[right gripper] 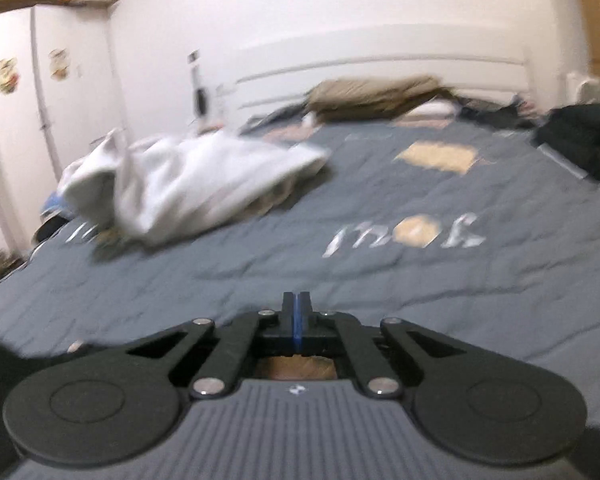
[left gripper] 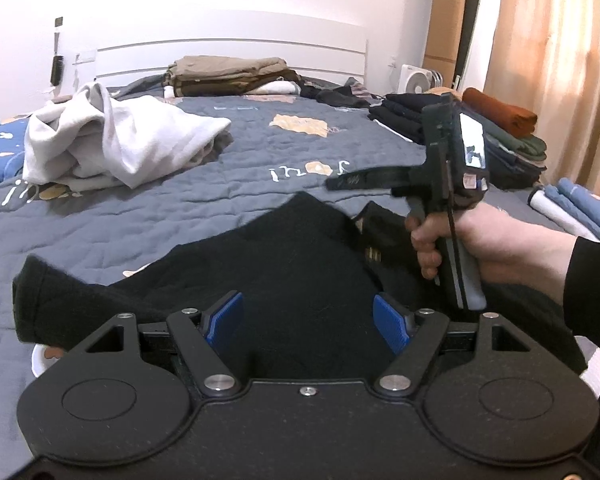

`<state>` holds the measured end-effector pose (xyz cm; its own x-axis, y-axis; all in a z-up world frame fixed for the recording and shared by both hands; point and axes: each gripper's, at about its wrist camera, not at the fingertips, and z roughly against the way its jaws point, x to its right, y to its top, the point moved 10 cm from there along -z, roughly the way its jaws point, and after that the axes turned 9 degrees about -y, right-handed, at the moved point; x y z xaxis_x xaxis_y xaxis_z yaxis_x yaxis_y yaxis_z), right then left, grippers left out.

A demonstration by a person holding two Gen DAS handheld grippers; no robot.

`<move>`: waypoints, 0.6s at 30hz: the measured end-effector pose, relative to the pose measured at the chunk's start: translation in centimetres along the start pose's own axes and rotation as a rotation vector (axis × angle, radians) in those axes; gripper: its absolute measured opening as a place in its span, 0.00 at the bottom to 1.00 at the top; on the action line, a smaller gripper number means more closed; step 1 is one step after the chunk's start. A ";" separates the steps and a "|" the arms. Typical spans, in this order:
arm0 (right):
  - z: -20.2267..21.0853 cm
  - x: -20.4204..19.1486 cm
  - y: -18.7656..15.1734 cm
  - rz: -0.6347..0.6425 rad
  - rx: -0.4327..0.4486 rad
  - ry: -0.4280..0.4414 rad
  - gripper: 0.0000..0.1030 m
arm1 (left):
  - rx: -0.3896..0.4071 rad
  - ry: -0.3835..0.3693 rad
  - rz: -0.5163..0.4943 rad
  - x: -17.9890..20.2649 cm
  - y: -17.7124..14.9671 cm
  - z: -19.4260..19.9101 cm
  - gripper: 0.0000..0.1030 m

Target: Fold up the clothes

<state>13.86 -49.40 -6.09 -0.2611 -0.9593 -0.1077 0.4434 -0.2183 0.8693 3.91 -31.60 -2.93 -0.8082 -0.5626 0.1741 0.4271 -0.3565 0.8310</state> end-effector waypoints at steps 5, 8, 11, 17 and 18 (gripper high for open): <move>-0.5 -0.2 -0.3 0.010 -0.083 0.086 0.01 | -0.006 0.008 0.004 -0.3 -0.2 0.0 0.69; -0.7 -0.3 -0.5 0.016 -0.132 0.138 0.08 | -0.010 0.013 0.010 -0.6 -0.1 -0.1 0.69; -0.6 -0.5 -0.6 0.028 -0.158 0.183 0.32 | -0.006 0.012 0.018 -0.7 0.0 0.0 0.69; 0.1 -2.1 -1.4 0.069 -0.185 0.251 0.52 | -0.007 0.010 0.008 -0.6 -0.1 0.1 0.69; -0.1 -2.4 -1.8 0.088 -0.206 0.244 0.52 | -0.007 0.010 0.011 -0.6 0.0 0.1 0.69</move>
<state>13.76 -46.76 -7.44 -0.0121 -0.9852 -0.1707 0.6254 -0.1407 0.7675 4.36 -31.16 -3.01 -0.7993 -0.5740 0.1775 0.4385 -0.3552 0.8256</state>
